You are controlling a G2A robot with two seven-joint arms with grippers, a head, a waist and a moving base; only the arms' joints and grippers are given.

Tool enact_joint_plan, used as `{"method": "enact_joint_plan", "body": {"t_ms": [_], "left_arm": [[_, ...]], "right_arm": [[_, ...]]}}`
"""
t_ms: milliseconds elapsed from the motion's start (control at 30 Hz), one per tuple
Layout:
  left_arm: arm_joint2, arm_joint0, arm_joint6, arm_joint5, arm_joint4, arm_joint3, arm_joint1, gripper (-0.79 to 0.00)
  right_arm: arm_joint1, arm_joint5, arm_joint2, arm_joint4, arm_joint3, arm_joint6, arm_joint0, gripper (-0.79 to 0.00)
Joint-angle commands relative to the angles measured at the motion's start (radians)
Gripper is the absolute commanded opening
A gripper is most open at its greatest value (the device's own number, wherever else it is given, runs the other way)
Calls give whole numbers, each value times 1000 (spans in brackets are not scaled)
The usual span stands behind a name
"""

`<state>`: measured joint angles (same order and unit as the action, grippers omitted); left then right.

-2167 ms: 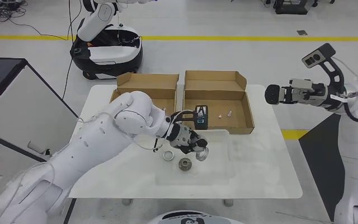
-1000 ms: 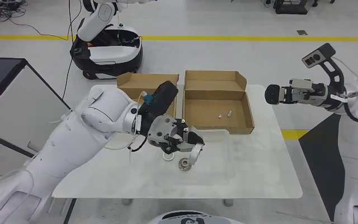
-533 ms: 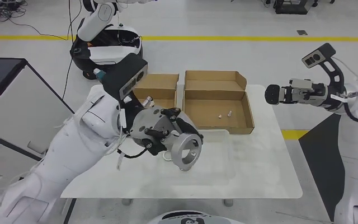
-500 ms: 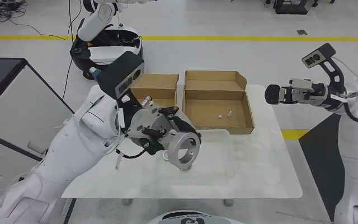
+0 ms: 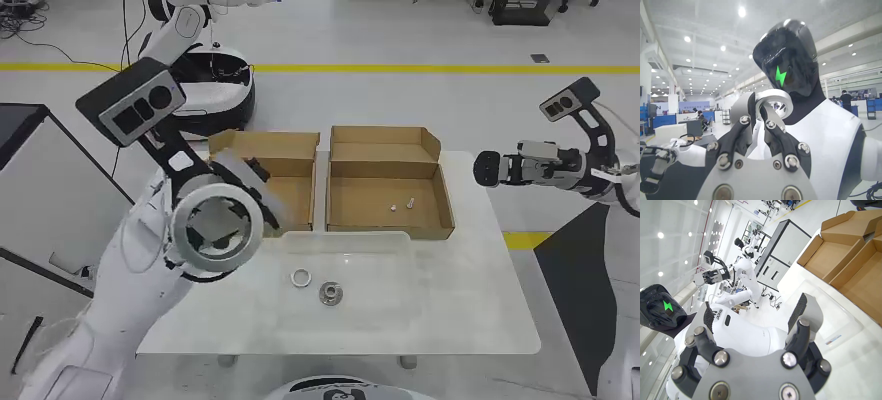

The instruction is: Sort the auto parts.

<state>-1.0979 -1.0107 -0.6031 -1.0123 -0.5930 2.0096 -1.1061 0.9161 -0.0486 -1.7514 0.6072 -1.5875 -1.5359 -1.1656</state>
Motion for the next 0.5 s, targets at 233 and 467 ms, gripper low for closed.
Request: {"method": "enact_joint_plan", "body": {"t_ms": [233, 467], "left_arm": [[-10, -2, -29, 3, 25, -9, -3, -785], [-60, -47, 151, 25, 128, -8, -21, -785]], "right_arm": [[0, 0, 0, 0, 0, 0, 0, 0], [0, 0, 0, 0, 0, 0, 0, 0]]}}
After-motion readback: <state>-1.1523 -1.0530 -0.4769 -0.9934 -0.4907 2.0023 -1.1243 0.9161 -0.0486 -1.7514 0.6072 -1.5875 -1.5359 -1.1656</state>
